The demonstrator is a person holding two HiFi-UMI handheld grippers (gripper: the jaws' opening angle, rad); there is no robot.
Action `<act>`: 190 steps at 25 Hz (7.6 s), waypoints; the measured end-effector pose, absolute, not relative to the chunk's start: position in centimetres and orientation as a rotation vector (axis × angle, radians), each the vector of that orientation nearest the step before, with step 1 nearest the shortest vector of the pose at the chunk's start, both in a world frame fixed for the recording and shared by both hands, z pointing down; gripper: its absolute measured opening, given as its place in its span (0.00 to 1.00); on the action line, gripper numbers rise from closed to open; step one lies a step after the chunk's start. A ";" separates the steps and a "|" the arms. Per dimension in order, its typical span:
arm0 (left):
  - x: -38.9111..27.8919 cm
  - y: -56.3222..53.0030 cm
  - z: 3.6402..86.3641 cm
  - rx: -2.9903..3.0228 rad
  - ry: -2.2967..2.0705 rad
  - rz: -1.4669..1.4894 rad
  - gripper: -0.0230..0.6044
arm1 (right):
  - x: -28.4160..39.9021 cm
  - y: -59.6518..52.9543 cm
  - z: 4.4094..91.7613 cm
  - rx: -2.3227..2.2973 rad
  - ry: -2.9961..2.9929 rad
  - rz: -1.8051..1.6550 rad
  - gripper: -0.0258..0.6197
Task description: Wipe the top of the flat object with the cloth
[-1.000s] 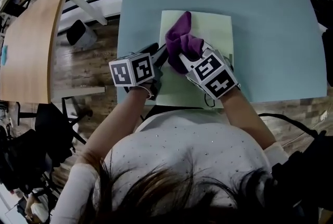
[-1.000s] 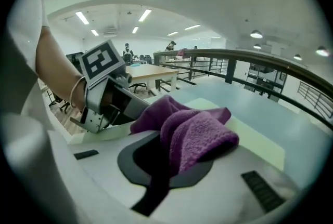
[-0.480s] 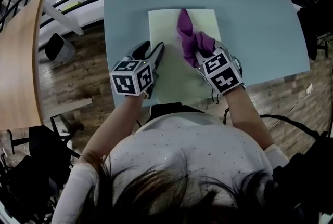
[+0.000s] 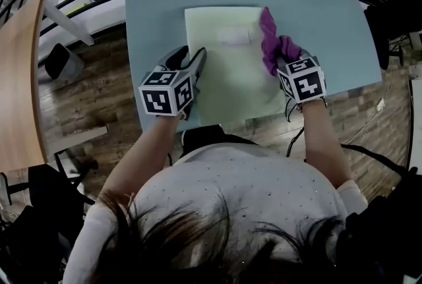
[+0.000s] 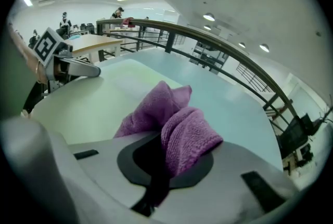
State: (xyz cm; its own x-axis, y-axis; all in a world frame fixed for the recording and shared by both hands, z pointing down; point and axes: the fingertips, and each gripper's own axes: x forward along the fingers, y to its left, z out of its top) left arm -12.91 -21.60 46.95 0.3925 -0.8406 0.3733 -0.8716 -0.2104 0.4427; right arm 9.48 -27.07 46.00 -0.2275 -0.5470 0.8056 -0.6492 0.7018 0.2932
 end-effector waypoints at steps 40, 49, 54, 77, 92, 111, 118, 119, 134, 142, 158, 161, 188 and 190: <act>-12.2 -21.7 46.5 2.091 -1.498 0.071 0.36 | 5.7 -21.3 45.6 0.855 -2.055 0.192 0.05; -12.3 -21.8 46.6 2.067 -1.411 0.053 0.37 | 9.3 -22.6 45.2 0.990 -2.019 0.287 0.05; -12.5 -21.5 46.7 2.060 -1.380 0.045 0.37 | 10.8 -23.3 45.2 1.076 -1.983 0.306 0.05; -12.1 -21.3 46.5 2.081 -1.376 0.076 0.37 | -8.3 -10.9 45.2 0.399 -2.259 0.303 0.05; -12.0 -21.2 46.4 2.107 -1.353 0.114 0.37 | 1.6 -13.6 45.3 0.613 -2.176 0.450 0.05; -11.8 -21.3 46.2 2.113 -1.352 0.100 0.37 | 11.0 -16.0 45.1 0.893 -2.049 0.514 0.05; -12.1 -21.4 46.2 2.110 -1.356 0.096 0.37 | 5.4 -16.1 38.4 0.881 -2.285 0.363 0.05; -12.2 -21.4 46.2 2.112 -1.363 0.098 0.37 | 3.4 -15.6 36.9 0.845 -2.355 0.339 0.05; -12.2 -21.4 46.2 2.158 -1.429 0.090 0.37 | -9.0 -7.4 43.4 0.404 -2.440 0.360 0.05; -12.0 -21.0 46.2 2.185 -1.452 0.103 0.36 | -6.3 -6.8 44.5 0.436 -2.381 0.257 0.05; -12.4 -20.9 46.7 2.262 -1.543 0.101 0.36 | 7.0 -10.6 45.5 0.756 -2.314 0.244 0.05; -12.3 -21.2 46.7 2.265 -1.547 0.097 0.36 | 9.1 -11.3 45.4 0.827 -2.305 0.264 0.05; -12.6 -21.7 46.9 2.248 -1.548 0.091 0.36 | 13.6 -13.6 44.9 0.990 -2.212 0.301 0.05; -12.5 -21.6 46.9 2.250 -1.551 0.091 0.36 | 12.0 -14.0 42.1 1.022 -2.265 0.164 0.05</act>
State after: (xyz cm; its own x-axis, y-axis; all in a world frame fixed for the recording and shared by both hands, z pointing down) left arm -12.54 -21.65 46.86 0.3805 -0.8822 0.2772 -0.9087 -0.3010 0.2893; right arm 11.99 -13.95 42.07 -0.4929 -0.6303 0.5999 -0.7100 0.6898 0.1414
